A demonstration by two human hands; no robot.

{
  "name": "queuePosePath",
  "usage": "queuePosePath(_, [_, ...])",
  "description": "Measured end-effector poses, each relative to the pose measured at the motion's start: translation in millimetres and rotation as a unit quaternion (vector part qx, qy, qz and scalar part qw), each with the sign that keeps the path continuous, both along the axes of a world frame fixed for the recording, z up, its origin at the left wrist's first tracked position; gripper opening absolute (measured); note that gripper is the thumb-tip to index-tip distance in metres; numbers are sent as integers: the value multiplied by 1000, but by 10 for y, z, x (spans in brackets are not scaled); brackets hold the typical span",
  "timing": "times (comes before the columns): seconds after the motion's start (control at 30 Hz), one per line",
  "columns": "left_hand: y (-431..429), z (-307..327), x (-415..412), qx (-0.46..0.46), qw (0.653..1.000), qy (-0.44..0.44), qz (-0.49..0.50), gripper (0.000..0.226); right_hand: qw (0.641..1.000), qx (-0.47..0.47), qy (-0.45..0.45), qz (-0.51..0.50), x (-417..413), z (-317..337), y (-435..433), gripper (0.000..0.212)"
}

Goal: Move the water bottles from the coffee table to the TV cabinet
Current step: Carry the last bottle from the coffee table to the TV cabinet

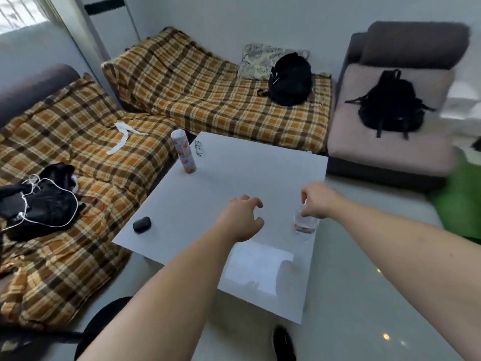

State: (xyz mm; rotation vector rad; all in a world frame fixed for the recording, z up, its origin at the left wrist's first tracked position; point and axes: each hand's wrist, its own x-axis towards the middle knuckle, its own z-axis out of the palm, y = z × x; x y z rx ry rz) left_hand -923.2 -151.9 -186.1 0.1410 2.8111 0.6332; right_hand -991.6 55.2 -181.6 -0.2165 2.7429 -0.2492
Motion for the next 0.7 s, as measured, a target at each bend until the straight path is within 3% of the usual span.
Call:
queuePosePath(0.3, [715,447,742,-10,990,39,-138,44,988,-50,15,-142,1355,571,823,17])
queuePosePath(0.43, [1439,512,1037,22,979,41,-199,44,971,-92,12,-223,2054,727,1486,4])
queuePosePath(0.7, [3194,590,1921,37,934,70,-349,43,924,-96,55,-365,3677,899,2903,13])
